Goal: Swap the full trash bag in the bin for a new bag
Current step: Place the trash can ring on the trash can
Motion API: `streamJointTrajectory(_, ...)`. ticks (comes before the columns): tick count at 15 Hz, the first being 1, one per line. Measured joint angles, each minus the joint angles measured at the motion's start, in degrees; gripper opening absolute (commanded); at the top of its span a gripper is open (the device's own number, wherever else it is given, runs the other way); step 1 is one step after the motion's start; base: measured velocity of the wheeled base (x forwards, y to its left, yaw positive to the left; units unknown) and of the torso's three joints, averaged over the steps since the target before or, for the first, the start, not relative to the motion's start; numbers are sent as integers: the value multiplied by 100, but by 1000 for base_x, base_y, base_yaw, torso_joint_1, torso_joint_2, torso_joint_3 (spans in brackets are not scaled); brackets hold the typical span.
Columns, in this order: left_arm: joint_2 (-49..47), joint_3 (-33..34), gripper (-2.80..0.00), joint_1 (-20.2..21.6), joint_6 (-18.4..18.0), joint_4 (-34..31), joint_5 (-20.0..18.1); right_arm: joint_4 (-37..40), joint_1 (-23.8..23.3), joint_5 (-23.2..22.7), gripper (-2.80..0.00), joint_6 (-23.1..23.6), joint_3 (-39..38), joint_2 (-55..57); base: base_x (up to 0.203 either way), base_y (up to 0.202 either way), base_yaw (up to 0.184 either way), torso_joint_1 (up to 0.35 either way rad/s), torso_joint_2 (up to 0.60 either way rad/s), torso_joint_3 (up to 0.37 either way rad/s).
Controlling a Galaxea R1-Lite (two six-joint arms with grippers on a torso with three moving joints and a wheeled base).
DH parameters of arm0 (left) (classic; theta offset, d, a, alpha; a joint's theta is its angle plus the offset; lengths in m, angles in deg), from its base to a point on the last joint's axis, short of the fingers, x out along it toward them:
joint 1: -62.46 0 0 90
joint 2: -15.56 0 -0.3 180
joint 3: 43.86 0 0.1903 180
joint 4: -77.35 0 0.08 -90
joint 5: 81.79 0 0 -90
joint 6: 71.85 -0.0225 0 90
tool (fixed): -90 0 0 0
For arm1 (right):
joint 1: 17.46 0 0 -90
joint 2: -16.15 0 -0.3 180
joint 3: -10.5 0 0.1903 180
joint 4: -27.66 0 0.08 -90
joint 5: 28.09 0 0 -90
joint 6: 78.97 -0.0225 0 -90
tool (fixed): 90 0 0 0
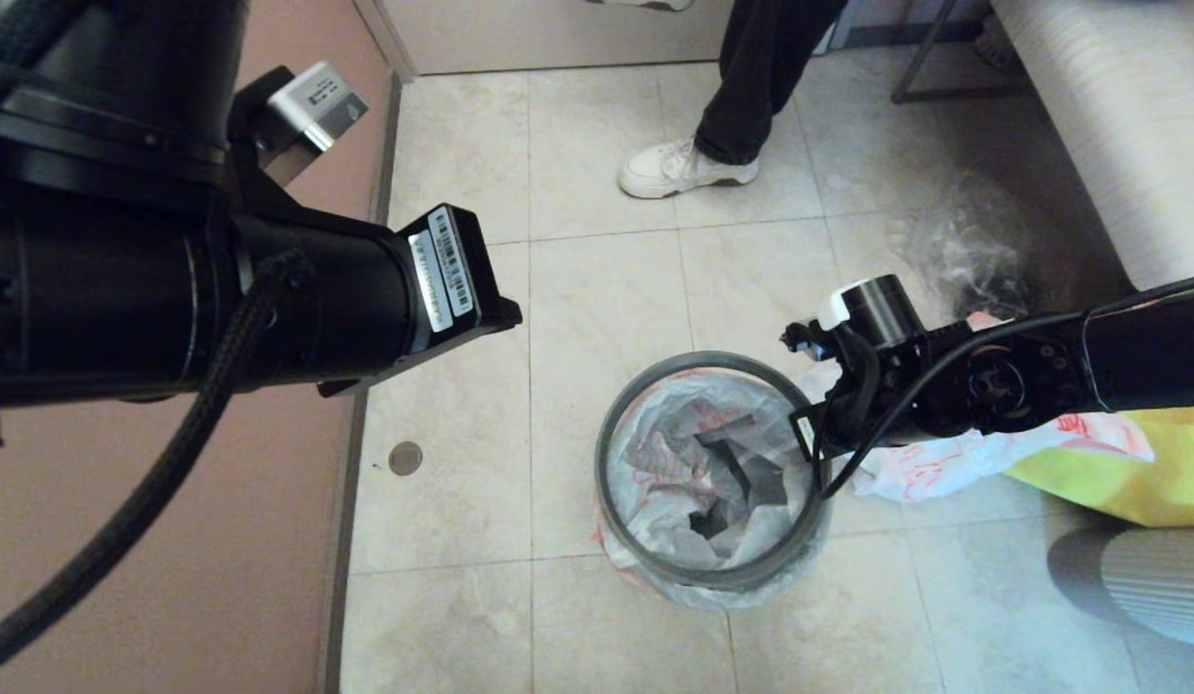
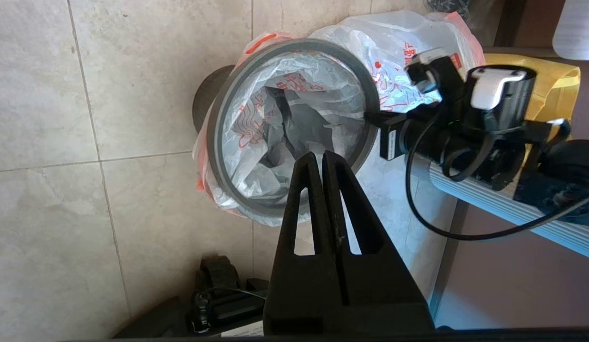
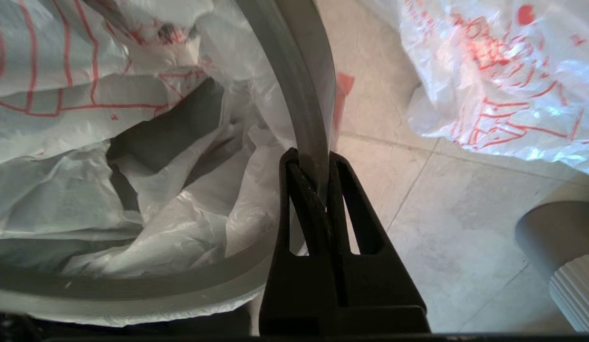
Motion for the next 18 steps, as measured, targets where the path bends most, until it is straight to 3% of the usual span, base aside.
streamJointTrajectory(14,-67,2,-280,9,0,-2,0,-11,38,0,-280,37,130,238,0,0,0,0,0,0)
streamJointTrajectory(18,-66,5,-280,9,0,0,0,43,79,6,-280,0,-252,-170,0,0,0,0,0,0)
